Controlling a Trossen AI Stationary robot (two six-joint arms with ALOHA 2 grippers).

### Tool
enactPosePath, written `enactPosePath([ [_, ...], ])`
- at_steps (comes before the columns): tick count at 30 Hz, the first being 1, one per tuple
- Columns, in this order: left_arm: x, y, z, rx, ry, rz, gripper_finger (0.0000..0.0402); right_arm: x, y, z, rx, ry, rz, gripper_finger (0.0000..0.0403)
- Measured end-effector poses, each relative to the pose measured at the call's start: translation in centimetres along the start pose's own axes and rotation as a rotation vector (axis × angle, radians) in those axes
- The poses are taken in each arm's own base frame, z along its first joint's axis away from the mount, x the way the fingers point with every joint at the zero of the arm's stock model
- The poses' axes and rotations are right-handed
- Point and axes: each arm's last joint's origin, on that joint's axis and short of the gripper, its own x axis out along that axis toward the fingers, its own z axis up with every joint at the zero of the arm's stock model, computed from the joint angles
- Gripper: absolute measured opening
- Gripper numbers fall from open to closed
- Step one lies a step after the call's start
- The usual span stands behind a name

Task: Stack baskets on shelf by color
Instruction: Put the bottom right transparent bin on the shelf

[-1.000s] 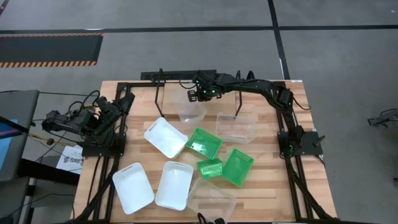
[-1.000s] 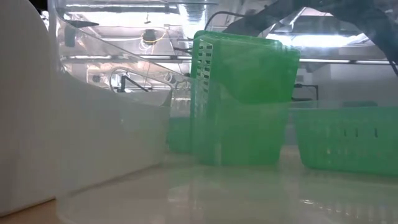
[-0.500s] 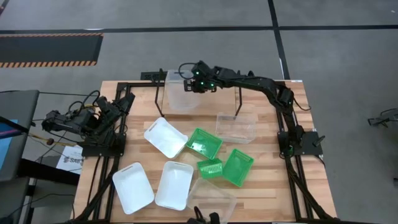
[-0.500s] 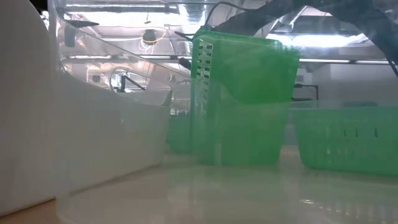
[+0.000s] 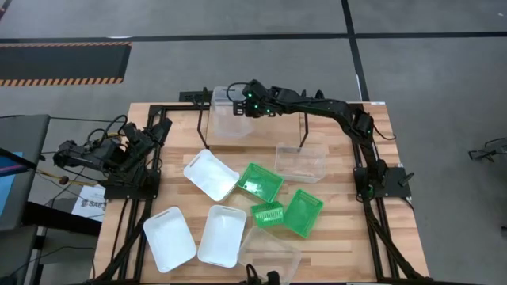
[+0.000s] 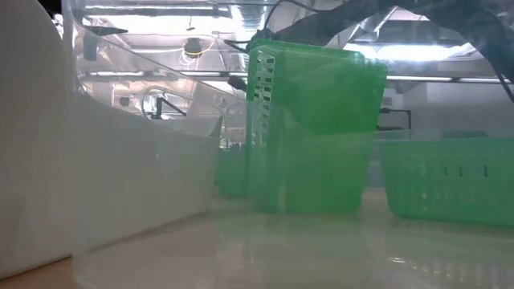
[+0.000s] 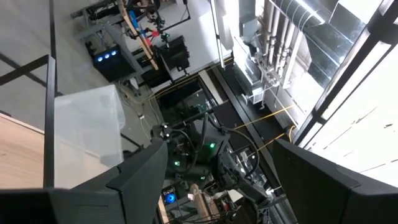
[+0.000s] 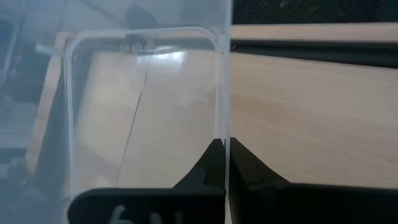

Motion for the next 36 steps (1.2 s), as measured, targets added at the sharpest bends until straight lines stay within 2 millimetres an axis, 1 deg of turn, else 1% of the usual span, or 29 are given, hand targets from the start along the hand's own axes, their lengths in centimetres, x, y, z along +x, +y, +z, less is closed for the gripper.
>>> enactPosePath([
  [10, 0.0, 0.0, 0.0, 0.0, 0.0, 0.0, 0.0279, 0.0, 0.2, 0.1, 0.015, -0.057, -0.018, 0.0007],
  [14, 0.0, 0.0, 0.0, 0.0, 0.0, 0.0, 0.0279, 0.0, 0.5, 0.3, 0.042, -0.093, 0.014, 0.0006],
  [18, 0.0, 0.0, 0.0, 0.0, 0.0, 0.0, 0.0279, 0.0, 0.4, 0.5, 0.057, -0.097, 0.015, 0.0006],
  [21, 0.0, 0.0, 0.0, 0.0, -0.003, 0.003, 0.0279, -0.4, 0.6, 1.3, 0.067, -0.108, 0.025, 0.0006],
  [26, 0.0, 0.0, 0.0, -0.002, -0.004, 0.004, 0.0279, -1.9, 1.4, 3.6, 0.084, -0.18, 0.067, 0.0004],
  [31, 0.0, 0.0, 0.0, -0.003, -0.004, 0.004, 0.0279, -2.4, 0.8, 4.8, 0.089, -0.191, 0.022, 0.0002],
  [33, 0.0, 0.0, 0.0, -0.003, -0.004, 0.005, 0.0279, -2.4, 0.3, 4.7, 0.077, -0.166, -0.023, 0.0002],
  [36, 0.0, 0.1, 0.0, 0.002, -0.002, 0.008, 0.0279, -2.3, 0.2, 3.6, 0.045, -0.128, -0.086, 0.0002],
])
